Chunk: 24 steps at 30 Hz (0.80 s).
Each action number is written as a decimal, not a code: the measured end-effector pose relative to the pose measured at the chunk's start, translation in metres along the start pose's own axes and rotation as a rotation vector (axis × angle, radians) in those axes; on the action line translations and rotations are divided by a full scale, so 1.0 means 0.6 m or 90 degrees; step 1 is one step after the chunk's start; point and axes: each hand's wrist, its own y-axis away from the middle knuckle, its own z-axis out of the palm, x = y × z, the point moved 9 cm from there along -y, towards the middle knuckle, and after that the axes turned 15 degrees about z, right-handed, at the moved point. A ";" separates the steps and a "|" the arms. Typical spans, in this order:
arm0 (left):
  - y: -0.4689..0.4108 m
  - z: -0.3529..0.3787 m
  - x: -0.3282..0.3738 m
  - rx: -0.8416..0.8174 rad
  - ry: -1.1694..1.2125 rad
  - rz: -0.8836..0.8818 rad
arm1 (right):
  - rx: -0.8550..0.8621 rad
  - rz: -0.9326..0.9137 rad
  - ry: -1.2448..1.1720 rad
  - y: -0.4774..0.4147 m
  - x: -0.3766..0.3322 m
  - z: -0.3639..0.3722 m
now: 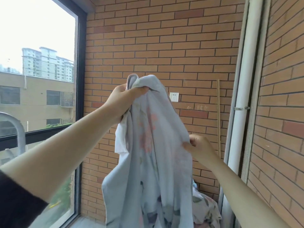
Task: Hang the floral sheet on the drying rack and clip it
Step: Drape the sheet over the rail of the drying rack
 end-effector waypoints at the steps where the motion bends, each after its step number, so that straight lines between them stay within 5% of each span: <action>1: -0.002 -0.004 -0.001 0.007 -0.003 -0.002 | 0.008 0.009 0.014 -0.002 0.022 0.004; 7: -0.016 -0.037 -0.060 0.041 -0.120 -0.036 | 0.126 0.059 -0.163 -0.020 0.051 -0.061; 15: -0.012 -0.040 -0.100 -0.002 -0.609 -0.074 | 0.163 -0.142 -0.209 -0.035 -0.095 -0.179; 19: -0.016 0.048 -0.028 -0.010 -0.421 0.162 | 0.079 -0.172 -0.182 -0.047 -0.148 -0.158; 24: 0.007 0.138 -0.054 -0.191 -0.161 0.077 | -0.009 -0.211 -0.215 -0.029 -0.192 -0.122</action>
